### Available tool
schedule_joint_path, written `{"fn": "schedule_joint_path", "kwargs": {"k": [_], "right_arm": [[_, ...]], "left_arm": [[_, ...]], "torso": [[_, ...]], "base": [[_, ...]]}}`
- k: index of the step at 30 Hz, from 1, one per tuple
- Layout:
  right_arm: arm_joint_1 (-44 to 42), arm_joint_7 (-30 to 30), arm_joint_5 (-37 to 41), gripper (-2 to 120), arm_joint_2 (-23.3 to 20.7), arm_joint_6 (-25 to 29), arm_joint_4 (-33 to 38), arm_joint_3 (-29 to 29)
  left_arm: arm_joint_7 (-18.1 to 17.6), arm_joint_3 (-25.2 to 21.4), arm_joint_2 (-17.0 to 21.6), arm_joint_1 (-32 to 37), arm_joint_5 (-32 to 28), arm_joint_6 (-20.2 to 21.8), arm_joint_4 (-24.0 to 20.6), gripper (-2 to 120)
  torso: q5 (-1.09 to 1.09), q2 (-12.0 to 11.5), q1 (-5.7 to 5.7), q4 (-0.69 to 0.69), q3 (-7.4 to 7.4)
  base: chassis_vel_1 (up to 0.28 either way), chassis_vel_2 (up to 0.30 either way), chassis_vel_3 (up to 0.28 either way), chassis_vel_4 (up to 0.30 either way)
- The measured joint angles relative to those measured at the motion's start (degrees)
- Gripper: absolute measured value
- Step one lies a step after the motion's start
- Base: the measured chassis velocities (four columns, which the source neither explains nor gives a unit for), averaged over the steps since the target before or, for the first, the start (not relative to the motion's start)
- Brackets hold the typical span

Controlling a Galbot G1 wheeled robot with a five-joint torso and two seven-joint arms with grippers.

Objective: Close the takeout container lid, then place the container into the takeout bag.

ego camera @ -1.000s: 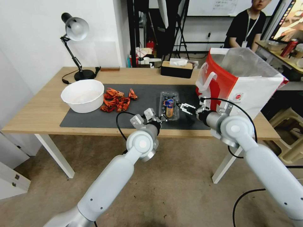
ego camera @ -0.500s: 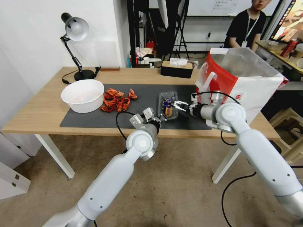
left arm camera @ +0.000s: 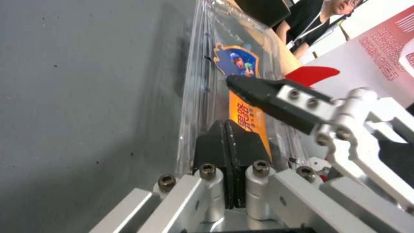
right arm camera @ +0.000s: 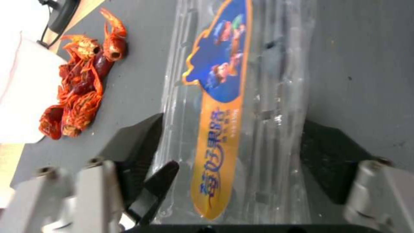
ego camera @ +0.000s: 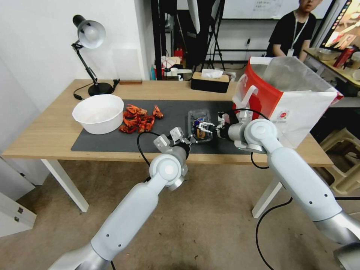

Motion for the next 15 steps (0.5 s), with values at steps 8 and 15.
{"fn": "schedule_joint_path", "kwargs": {"k": [8,15], "right_arm": [[-0.87,0.02,0.27,39,0.05,0.13,-0.42,0.65],[-1.44,-0.14,-0.11,14,0.13,0.18,-0.29,1.41]], "left_arm": [[0.02,-0.05,0.01,0.16,0.01,-0.22,-0.19,0],[0.11,-0.25,0.20,0.38,0.07,-0.46,-0.60,0]], "torso": [[0.01,0.00,0.00,0.00,0.00],[0.02,0.00,0.00,0.01,0.00]], "base": [[0.000,0.000,0.000,0.000],[0.000,0.000,0.000,0.000]]}}
